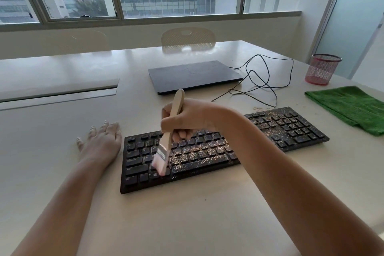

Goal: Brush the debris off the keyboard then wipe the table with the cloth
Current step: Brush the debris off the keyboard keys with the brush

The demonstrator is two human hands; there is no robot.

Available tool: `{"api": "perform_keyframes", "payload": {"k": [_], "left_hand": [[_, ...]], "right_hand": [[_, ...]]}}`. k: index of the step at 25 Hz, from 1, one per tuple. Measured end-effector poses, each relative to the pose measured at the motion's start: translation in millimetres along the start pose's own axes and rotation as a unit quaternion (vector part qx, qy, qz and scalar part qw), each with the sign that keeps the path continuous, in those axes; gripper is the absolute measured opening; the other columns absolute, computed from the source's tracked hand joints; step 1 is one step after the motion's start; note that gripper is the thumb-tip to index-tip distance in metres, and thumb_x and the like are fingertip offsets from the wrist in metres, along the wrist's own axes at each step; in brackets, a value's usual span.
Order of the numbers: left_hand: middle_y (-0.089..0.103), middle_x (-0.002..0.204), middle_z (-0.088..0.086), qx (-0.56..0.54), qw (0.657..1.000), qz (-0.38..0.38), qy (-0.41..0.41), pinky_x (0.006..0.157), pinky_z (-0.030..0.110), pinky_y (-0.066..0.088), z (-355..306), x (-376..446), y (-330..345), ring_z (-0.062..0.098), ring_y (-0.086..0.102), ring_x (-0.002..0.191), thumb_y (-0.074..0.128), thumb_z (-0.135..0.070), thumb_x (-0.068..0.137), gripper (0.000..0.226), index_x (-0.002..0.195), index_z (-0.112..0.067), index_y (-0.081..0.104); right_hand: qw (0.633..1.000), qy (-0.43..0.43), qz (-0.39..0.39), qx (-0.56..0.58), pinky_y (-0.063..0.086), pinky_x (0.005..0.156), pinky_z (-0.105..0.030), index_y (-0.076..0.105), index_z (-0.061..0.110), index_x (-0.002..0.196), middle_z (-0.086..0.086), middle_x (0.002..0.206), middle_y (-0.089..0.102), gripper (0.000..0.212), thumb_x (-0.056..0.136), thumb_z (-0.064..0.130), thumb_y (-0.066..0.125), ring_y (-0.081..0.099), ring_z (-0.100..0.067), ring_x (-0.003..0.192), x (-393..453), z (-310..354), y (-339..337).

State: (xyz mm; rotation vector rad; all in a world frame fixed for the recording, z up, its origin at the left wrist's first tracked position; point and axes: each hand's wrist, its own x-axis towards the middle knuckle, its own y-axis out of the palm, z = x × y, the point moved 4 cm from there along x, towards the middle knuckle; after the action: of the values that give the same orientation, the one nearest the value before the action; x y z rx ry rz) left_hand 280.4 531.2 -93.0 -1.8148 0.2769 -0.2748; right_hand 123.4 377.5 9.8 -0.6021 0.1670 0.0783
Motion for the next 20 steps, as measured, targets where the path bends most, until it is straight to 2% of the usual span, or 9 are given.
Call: {"api": "perform_keyframes", "payload": {"k": [2,5,6,9,11,14,17,20], "left_hand": [[0.013,0.158,-0.004,0.002,1.000,0.002,0.002,0.115,0.054,0.004,0.3,1.3,0.2,0.025,0.009,0.146,0.026,-0.037,0.101,0.047,0.147,-0.029,0.025],[0.013,0.158,-0.004,0.001,1.000,0.004,0.003,0.115,0.054,0.003,0.2,0.5,-0.1,0.025,0.008,0.146,0.030,-0.036,0.100,0.048,0.147,-0.030,0.023],[0.013,0.158,-0.004,0.001,1.000,0.001,0.001,0.115,0.054,0.004,-0.4,0.3,-0.6,0.025,0.008,0.146,0.026,-0.036,0.101,0.047,0.147,-0.030,0.024],[0.014,0.158,-0.004,0.005,1.000,-0.002,0.000,0.115,0.053,0.004,-0.7,0.7,-1.9,0.025,0.009,0.146,0.022,-0.037,0.101,0.047,0.147,-0.029,0.025],[0.014,0.158,-0.003,0.007,1.000,-0.001,0.000,0.115,0.053,0.005,-1.0,-0.4,-2.5,0.025,0.009,0.146,0.024,-0.036,0.101,0.047,0.147,-0.028,0.025],[0.017,0.157,0.000,0.019,1.000,0.004,0.007,0.115,0.052,0.005,-0.7,-4.7,-4.3,0.025,0.007,0.146,0.036,-0.032,0.099,0.050,0.147,-0.024,0.025],[0.014,0.158,-0.002,0.016,1.000,0.002,0.011,0.115,0.054,0.005,-1.0,-4.0,-4.5,0.026,0.007,0.146,0.029,-0.034,0.101,0.049,0.148,-0.024,0.023],[0.013,0.158,-0.004,0.006,1.000,0.010,0.001,0.115,0.054,0.003,-1.1,-0.5,-2.7,0.025,0.008,0.146,0.024,-0.038,0.101,0.047,0.147,-0.029,0.025]], "right_hand": [[0.997,-0.072,-0.003,0.019,0.037,0.043,-0.015,0.051,0.011,0.074,-0.005,0.062,0.058,0.018,0.092,0.009,0.054,0.047,-0.011,0.047,-1.5,13.4,16.6],[0.982,-0.146,-0.060,-0.103,0.037,0.042,-0.010,0.051,0.018,0.068,0.002,0.056,0.057,0.026,0.094,0.018,0.053,0.048,-0.002,0.041,3.9,21.5,39.0],[0.976,-0.138,-0.089,-0.146,0.041,0.045,-0.012,0.053,0.016,0.069,0.002,0.059,0.059,0.027,0.096,0.022,0.051,0.050,-0.001,0.044,3.8,19.5,34.5],[0.966,-0.098,-0.151,-0.186,0.057,0.062,-0.033,0.062,0.005,0.084,-0.012,0.077,0.068,0.035,0.098,0.031,0.044,0.062,-0.017,0.058,1.7,12.0,12.9],[0.956,-0.142,-0.190,-0.173,0.057,0.064,-0.036,0.064,0.006,0.085,-0.011,0.076,0.070,0.036,0.096,0.036,0.047,0.067,-0.021,0.062,2.9,16.4,14.3],[0.963,-0.190,-0.135,-0.135,0.054,0.062,-0.030,0.072,0.009,0.086,-0.005,0.070,0.071,0.031,0.086,0.038,0.062,0.067,-0.017,0.062,7.8,24.1,39.3],[0.972,-0.168,-0.073,-0.146,0.050,0.059,-0.025,0.071,0.008,0.080,-0.001,0.062,0.068,0.029,0.079,0.037,0.071,0.061,-0.012,0.055,9.9,18.0,35.3],[0.970,-0.147,-0.079,-0.177,0.047,0.056,-0.026,0.069,0.007,0.074,-0.002,0.060,0.064,0.032,0.076,0.039,0.073,0.056,-0.016,0.051,6.9,11.1,13.2]]}}
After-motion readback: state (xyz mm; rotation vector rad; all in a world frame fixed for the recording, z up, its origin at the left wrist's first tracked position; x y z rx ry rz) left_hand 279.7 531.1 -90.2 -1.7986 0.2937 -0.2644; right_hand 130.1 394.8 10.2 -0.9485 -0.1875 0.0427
